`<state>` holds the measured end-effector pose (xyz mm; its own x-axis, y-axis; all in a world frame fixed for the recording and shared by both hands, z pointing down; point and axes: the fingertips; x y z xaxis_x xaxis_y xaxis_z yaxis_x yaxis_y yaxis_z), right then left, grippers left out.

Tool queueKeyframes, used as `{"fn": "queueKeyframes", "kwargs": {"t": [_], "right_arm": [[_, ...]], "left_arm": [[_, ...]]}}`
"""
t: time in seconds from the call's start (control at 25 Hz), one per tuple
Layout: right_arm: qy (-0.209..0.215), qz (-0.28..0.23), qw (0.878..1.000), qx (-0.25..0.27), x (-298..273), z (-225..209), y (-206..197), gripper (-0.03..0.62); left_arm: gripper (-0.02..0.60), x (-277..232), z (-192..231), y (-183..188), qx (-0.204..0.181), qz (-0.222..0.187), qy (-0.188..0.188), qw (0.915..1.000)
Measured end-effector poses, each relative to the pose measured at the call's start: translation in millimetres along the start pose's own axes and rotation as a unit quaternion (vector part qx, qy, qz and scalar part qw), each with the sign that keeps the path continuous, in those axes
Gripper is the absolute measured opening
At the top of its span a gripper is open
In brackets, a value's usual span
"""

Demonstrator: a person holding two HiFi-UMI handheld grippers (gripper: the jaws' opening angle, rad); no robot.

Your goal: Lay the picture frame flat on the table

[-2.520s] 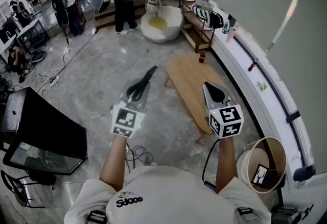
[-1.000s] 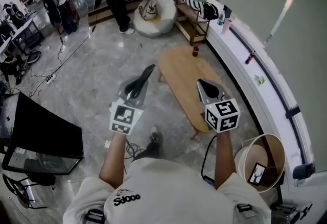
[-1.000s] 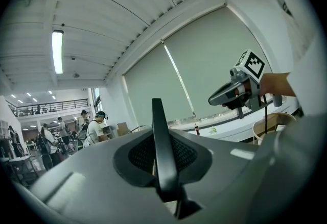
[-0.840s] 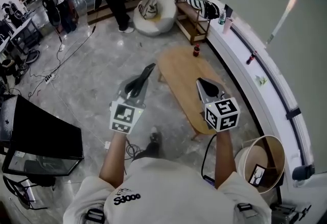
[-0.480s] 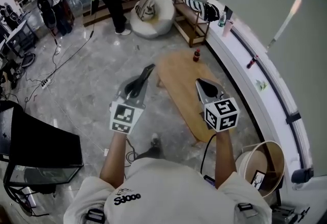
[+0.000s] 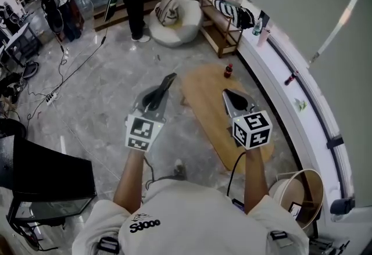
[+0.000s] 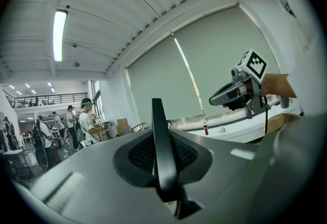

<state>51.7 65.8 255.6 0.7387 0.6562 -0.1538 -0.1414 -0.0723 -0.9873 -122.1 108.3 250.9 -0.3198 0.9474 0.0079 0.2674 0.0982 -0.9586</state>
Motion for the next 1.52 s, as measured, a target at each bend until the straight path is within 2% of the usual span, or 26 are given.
{"fn": "queueKeyframes", "kwargs": {"t": [0.8,1.52], "right_arm": [[-0.021,-0.013,1.000,-0.001,-92,-19,18,0.003],[-0.029,0.001,1.000,-0.010,-148,-47,8,0.003]], "left_arm": [[0.043,-59,83,-17,-0.008,-0.017,-0.014,0.9997],[0.043,-115,116,-42,0.001,-0.014,-0.035,0.9993]]}}
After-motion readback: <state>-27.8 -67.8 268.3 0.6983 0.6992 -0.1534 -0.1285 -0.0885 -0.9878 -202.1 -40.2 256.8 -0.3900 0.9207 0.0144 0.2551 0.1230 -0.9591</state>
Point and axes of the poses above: the fingertips, and each gripper's own axes: x backward along the fingers, z to its left, y out of its top, and after that the axes turned 7 degrees about -z, right-handed
